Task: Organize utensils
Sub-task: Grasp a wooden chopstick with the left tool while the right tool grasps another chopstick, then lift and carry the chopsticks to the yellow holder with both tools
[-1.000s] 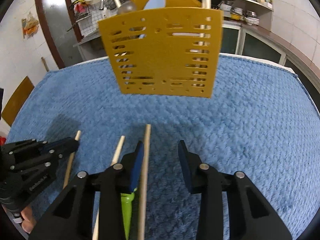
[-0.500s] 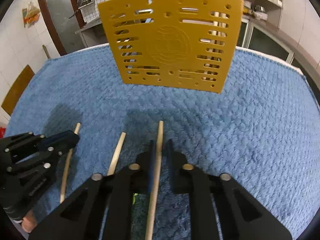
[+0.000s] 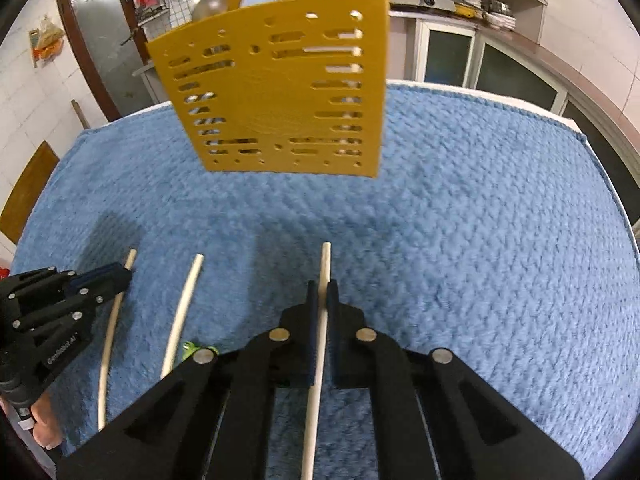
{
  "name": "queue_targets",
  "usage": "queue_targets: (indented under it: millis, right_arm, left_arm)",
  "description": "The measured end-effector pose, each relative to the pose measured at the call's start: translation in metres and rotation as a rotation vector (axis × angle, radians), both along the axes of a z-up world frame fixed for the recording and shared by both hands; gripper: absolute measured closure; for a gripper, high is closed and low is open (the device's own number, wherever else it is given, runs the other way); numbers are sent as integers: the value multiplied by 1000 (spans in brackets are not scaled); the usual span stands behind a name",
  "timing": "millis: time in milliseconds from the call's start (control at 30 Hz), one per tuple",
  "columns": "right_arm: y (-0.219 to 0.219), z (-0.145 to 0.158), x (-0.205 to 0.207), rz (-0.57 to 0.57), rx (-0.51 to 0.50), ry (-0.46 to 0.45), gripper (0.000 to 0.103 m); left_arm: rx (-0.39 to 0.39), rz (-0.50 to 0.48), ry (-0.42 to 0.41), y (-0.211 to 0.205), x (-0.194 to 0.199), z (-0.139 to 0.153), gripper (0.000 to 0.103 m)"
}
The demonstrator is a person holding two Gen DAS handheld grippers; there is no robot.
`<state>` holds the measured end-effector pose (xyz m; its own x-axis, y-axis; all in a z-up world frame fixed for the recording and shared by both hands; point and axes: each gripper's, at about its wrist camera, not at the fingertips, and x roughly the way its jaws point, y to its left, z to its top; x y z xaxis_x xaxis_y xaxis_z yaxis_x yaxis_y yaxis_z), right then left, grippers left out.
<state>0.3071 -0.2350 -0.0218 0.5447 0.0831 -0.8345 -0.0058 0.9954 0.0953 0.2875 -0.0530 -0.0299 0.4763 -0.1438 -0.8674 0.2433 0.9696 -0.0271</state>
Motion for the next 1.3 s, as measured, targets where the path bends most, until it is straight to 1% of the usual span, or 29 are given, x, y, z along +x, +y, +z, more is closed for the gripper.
queue_targets:
  millis: [33,133,167,233,367,567,667,800,900,1000,1100,1200,1300]
  right_arm:
    - [-1,-4,2,-1,8,13,99]
    - [-1,-8,3,-7,19,4,98]
    - [-1,-10,4,-15,31,17,95]
    - [-2,-14,3,-21,45,18,95]
    - [-1,-17,5,-27,32,20,97]
    - [-13,-14,6,-39,78,16,98]
    - [-21,-11,4,-45,95,-2,98]
    - [-28,1,-3,-50,126,-49,98]
    - [-31,19,-13,-47,144,-104,98]
    - [-32,32,-19,-41,147,-142,97]
    - [-32,47,-26,-37,138,-201,97]
    - [-33,63,-34,-31,159,-267,97]
    - [-35,75,-40,-24,177,-353,97]
  left_arm:
    - [-5,1,6,0,1,-1,96]
    - [-14,0,19,1,4,-2,95]
    - [-21,1,23,2,6,-2,95]
    - [-19,0,20,2,7,-2,95]
    - [-10,-2,2,2,5,-2,95]
    - [-60,12,9,7,5,-1,97]
    - [-94,10,8,11,3,2,97]
    - [-114,-3,-28,13,-5,15,98]
    - [-112,-15,-70,10,-12,27,98]
    - [-135,-8,-103,14,-17,38,98]
    - [-176,2,-138,19,-22,52,98]
    - [-206,3,-174,20,-24,67,99]
    - [-231,-1,-214,22,-29,84,99]
